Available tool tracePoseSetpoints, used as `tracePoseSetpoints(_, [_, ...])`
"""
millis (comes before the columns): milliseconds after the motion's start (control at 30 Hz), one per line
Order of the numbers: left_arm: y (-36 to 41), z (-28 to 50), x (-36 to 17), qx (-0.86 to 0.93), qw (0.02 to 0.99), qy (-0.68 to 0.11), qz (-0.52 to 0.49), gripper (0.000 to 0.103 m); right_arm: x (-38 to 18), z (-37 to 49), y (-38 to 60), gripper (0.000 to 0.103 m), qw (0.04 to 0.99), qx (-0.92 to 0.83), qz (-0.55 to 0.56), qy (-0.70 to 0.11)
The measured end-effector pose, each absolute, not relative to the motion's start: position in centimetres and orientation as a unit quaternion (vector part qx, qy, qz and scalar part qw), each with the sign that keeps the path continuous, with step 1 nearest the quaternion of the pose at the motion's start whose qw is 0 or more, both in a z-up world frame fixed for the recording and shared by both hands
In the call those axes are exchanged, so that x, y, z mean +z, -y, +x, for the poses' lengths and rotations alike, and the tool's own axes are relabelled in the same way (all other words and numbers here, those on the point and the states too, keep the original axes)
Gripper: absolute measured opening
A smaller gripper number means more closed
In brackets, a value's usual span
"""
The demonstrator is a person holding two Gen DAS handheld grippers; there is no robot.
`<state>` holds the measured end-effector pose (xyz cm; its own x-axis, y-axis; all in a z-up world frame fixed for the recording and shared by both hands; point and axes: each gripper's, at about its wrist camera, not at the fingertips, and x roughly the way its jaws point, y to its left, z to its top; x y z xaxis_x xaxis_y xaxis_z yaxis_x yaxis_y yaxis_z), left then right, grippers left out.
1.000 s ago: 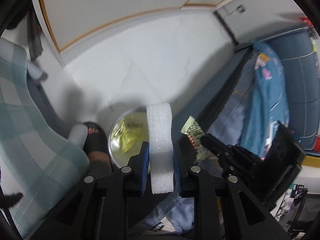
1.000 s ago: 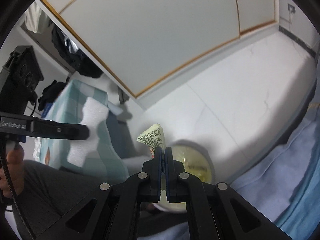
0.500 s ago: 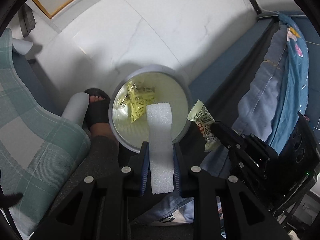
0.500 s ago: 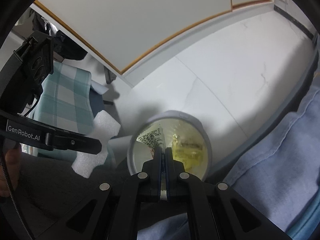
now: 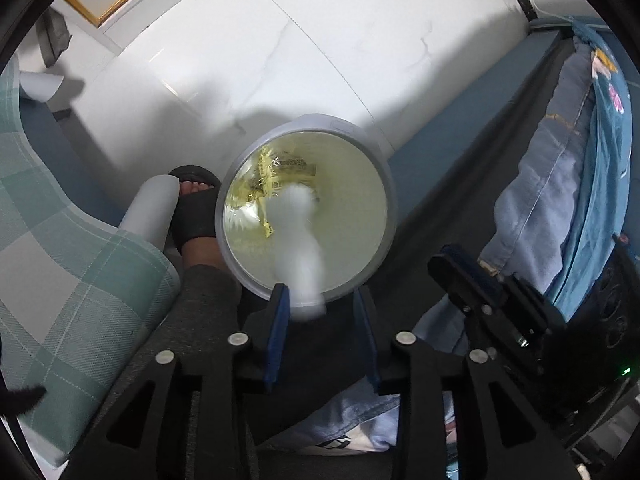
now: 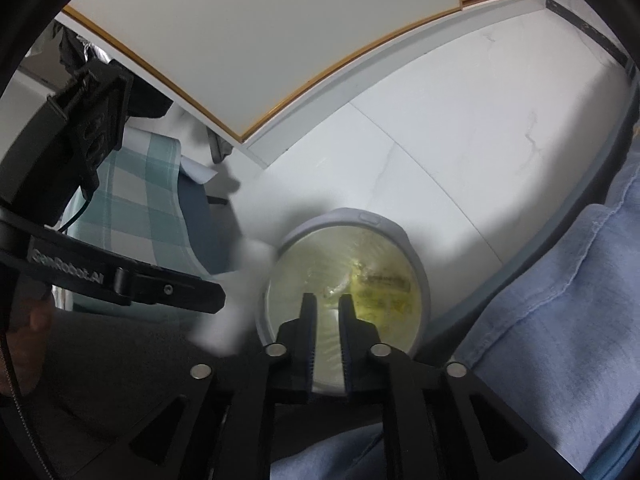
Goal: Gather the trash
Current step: 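Open the right tool to drop the candy wrapper into the bin, then open the left tool over the bin and return both tools to the table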
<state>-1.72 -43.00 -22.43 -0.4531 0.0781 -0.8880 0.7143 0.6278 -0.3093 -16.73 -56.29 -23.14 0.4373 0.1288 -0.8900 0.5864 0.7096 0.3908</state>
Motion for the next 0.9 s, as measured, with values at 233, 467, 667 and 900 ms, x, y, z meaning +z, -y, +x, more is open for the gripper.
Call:
tracePoseSetpoints(233, [42.7,-1.0,-21.8,-0.335,0.479,-0.770,0.257,0.057,-21.8,-17.4,57.0,0.038,0.776,-0.169,0.352,-0.495])
tracePoseSetpoints(467, [42.4,-0.2,-19.4,-0.335,0.524,-0.745,0.242,0.062,-20.2,-17.9,57.4,0.046,0.786,-0.181,0.348,-0.477])
tracePoseSetpoints(667, [42.2,1.0,-15.4,-0.343,0.598,-0.684,0.238,0.063,-18.2,-18.4,57.7,0.050,0.788,-0.199,0.353,-0.463])
tracePoseSetpoints(900, [41.9,3.4,-7.2,-0.358,0.711,-0.563,0.223,0.063,-12.5,-18.8,57.0,0.060,0.839,-0.181,0.331,-0.393])
